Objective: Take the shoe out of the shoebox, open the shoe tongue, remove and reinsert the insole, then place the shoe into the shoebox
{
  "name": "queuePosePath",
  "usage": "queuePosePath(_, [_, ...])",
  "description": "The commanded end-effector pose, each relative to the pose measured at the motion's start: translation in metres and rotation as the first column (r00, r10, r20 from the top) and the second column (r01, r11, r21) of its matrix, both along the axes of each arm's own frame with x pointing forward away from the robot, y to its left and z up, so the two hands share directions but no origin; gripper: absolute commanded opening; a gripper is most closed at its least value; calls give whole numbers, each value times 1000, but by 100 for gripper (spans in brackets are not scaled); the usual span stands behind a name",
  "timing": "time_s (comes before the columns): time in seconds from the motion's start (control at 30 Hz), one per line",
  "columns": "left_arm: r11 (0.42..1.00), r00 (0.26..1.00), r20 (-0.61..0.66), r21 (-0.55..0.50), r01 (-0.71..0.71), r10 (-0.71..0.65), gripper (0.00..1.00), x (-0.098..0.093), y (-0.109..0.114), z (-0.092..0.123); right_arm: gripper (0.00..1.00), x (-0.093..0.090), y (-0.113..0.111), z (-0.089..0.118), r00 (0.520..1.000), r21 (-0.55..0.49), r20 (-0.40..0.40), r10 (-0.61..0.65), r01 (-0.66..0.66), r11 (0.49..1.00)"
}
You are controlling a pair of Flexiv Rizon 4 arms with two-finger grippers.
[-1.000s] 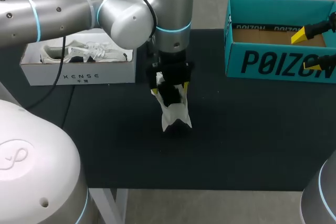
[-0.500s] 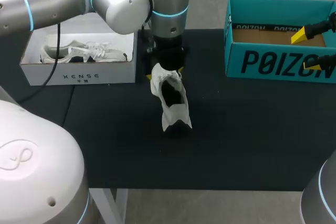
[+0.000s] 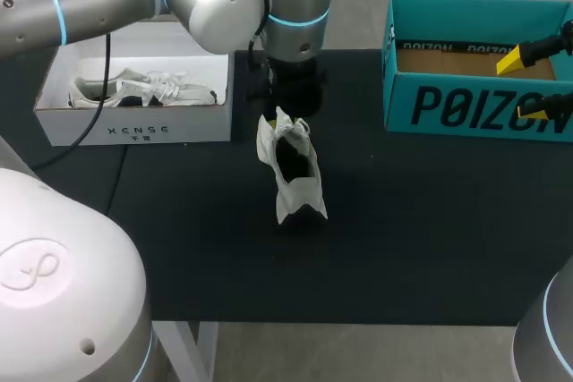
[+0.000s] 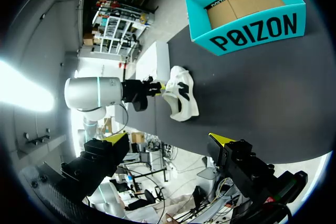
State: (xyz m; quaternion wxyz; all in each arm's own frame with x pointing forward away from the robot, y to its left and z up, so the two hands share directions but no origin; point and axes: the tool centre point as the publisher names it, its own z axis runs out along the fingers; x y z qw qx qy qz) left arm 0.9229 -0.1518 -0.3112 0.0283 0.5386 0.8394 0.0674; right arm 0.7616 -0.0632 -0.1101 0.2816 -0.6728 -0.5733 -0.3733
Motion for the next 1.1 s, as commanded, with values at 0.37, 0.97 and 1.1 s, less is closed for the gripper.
queuePosePath(0.37, [976, 979, -14, -72, -204, 203, 0, -54, 5, -31, 100, 0, 1, -1, 1000, -2, -1, -2, 2, 1000])
queuePosePath(0.97, [952, 943, -160, -46, -303, 292, 0, -68, 1, -9, 100, 0, 1, -1, 1000, -2, -1, -2, 2, 1000])
queuePosePath(1.1, [952, 943, -160, -46, -303, 292, 0, -68, 1, -9, 100, 0, 1, -1, 1000, -2, -1, -2, 2, 1000])
